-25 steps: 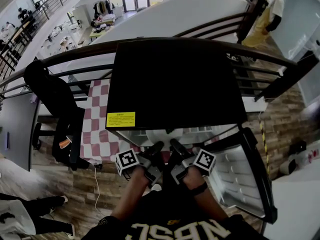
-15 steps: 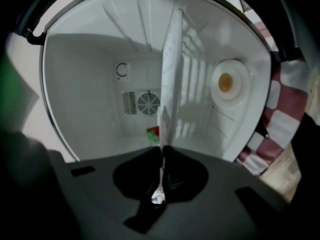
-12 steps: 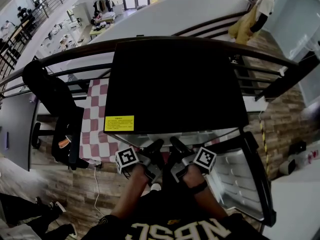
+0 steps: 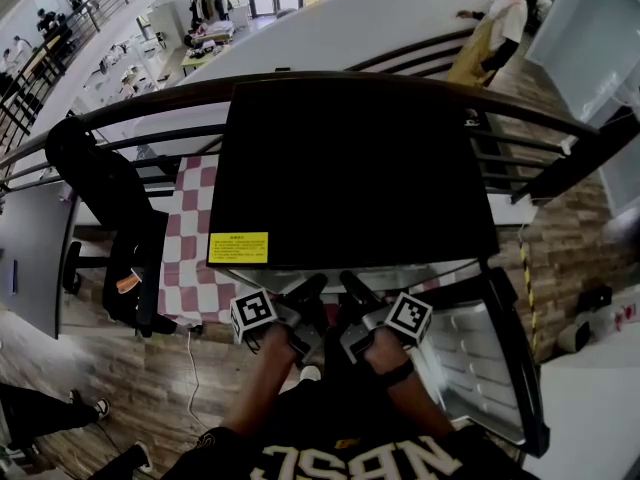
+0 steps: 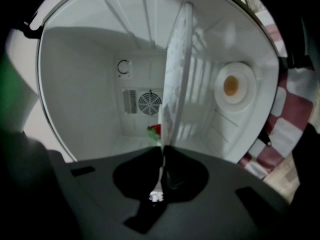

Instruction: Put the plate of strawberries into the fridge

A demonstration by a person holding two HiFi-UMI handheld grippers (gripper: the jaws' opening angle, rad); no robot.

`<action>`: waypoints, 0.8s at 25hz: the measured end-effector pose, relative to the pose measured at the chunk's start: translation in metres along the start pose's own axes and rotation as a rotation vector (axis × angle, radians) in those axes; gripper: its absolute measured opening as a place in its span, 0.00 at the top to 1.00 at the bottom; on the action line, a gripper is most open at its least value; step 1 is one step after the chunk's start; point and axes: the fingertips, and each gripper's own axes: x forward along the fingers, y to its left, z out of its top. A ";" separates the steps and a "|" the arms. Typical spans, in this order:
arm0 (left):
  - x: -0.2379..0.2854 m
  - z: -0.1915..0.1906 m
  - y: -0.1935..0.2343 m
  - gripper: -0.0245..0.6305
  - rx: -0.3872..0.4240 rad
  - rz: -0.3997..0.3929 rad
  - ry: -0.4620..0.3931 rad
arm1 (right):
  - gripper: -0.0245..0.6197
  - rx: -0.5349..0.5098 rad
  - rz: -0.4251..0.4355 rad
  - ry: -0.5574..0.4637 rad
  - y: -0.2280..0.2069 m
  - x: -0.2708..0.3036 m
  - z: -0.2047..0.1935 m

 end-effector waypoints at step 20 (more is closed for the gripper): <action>-0.003 0.007 -0.005 0.90 0.353 -0.020 0.015 | 0.86 -0.381 0.019 -0.015 0.004 0.000 -0.003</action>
